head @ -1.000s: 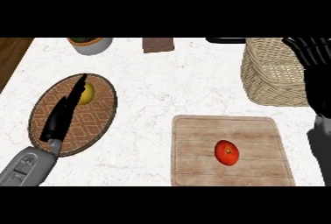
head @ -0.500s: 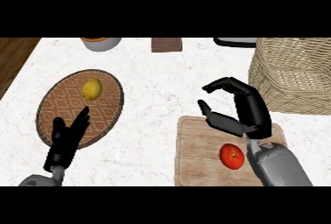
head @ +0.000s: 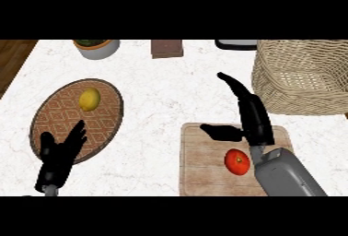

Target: Pick the tomato from the cutting board and place it in the basket

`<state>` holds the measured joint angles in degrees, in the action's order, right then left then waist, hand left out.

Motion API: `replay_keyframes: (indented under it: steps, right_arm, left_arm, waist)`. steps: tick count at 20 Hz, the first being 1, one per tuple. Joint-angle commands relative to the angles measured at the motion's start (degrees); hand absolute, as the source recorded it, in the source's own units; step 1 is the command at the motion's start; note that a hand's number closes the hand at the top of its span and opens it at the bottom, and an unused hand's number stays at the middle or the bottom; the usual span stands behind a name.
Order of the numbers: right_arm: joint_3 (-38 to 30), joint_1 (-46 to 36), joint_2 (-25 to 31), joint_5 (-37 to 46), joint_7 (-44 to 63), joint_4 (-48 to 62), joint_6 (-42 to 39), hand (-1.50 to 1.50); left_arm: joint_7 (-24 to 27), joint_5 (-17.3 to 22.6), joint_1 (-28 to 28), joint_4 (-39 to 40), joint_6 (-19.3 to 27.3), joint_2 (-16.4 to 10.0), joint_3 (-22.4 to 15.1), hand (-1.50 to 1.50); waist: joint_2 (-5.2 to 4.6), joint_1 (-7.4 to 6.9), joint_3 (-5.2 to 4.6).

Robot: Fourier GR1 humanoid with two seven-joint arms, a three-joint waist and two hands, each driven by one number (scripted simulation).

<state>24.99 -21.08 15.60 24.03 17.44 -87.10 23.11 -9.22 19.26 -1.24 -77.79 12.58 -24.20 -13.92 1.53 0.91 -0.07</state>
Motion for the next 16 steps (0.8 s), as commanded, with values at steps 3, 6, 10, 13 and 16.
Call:
replay_keyframes:
  steps: [3,6,10,13,16]
  right_arm:
    - [1.25,-4.94,12.37,9.52,19.84,-7.05,-12.86,-1.5]
    - [0.22,-9.72,15.77,6.5,29.18,-14.38,-23.78,-1.5]
    - [0.22,-11.25,19.07,-2.08,38.68,-22.27,-37.72,-1.5]
    - [-1.76,-12.8,21.0,-10.98,45.65,-24.73,-46.65,-1.5]
    - [-4.32,-12.54,24.07,-18.78,51.28,-28.62,-51.43,-1.5]
  left_arm:
    - [-1.77,1.11,-4.84,2.03,-0.28,-0.47,0.31,0.0]
    - [-0.3,-0.18,-5.0,1.79,1.0,0.7,-0.24,0.0]
    - [-0.84,1.15,-4.76,1.71,0.02,-0.22,1.37,0.0]
    - [-1.16,0.14,-6.36,0.2,0.82,0.88,-0.49,0.0]
    - [-1.28,-0.17,-6.2,-0.35,1.06,0.92,-0.42,0.0]
  waist:
    - [0.34,1.86,-0.6]
    - [0.26,2.01,-0.54]
    - [0.0,2.35,-0.4]
    - [-0.11,1.87,-0.35]
    - [-0.35,2.0,-0.24]
